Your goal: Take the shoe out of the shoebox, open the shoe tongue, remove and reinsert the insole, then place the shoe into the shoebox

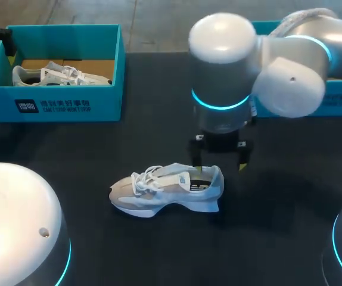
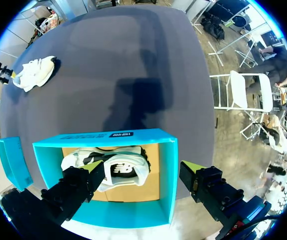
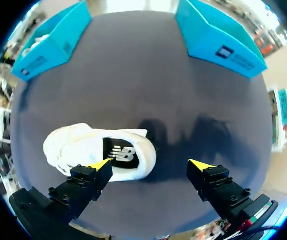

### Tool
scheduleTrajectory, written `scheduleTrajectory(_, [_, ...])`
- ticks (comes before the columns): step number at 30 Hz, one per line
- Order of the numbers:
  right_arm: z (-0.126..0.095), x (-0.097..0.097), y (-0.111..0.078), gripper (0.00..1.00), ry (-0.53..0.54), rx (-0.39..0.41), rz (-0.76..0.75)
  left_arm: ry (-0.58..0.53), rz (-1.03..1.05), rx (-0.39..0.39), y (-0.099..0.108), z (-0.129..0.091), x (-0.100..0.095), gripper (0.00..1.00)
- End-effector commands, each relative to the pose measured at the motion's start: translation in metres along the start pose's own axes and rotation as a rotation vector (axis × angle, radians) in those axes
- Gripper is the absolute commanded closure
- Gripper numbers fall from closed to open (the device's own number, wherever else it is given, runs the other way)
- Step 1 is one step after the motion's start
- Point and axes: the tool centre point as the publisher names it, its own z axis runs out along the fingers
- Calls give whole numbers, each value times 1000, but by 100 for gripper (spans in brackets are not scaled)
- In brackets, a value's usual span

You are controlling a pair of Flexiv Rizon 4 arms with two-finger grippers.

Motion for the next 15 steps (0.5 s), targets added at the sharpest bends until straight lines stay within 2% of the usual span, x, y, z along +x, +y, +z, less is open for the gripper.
scheduleTrajectory(1, [-13,-31,-4,0,72,-4,-49,2,0,-3,-1,-1,0,0])
scheduleTrajectory(7, [-23,-40,-2,0,96,-3,-194,2,0,-3,-1,-1,0,0])
scheduleTrajectory(15, [-31,-44,-3,0,287,-76,-459,2,0,-3,-1,-1,0,0])
